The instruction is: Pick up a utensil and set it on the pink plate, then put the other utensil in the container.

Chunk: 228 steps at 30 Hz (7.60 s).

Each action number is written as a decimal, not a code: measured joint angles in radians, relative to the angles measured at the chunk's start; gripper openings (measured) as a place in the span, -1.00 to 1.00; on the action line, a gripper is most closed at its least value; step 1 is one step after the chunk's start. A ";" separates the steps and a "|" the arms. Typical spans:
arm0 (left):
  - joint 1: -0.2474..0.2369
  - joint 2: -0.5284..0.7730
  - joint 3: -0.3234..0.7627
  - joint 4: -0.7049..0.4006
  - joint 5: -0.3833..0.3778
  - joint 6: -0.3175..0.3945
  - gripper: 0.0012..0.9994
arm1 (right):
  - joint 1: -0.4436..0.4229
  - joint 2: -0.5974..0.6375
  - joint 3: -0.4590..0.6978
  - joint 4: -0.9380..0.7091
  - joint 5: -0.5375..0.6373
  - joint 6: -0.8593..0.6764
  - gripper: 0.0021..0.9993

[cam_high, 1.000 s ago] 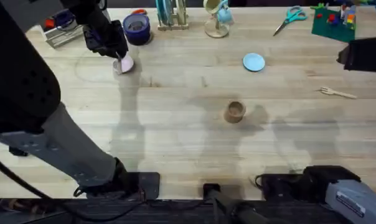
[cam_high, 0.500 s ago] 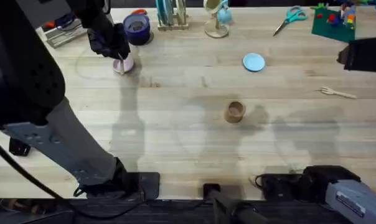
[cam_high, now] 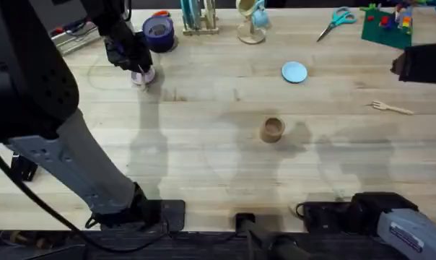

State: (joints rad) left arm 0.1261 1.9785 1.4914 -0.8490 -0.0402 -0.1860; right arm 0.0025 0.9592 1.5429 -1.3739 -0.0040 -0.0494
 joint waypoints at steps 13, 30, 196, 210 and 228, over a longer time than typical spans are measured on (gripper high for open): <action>0.000 0.000 0.000 0.000 0.000 0.003 -0.53 | 0.000 0.000 0.000 0.000 0.000 0.000 0.99; -0.005 -0.004 0.298 -0.316 0.040 0.027 0.49 | 0.000 0.000 0.000 0.000 0.000 0.000 0.99; -0.182 -1.120 -0.438 -0.460 0.776 1.231 0.99 | -0.565 0.732 0.001 0.093 -0.117 -1.637 0.99; -0.182 -1.120 -0.438 -0.461 0.776 1.231 0.99 | -0.606 0.803 0.001 0.173 -0.116 -1.691 0.99; -0.182 -1.120 -0.438 -0.472 0.776 1.231 0.99 | -0.642 1.002 0.002 0.241 -0.033 -1.712 0.99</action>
State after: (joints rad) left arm -0.0559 0.8581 1.0534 -1.3214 0.7357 1.0447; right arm -0.6400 1.9610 1.5444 -1.1330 -0.0374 -1.7611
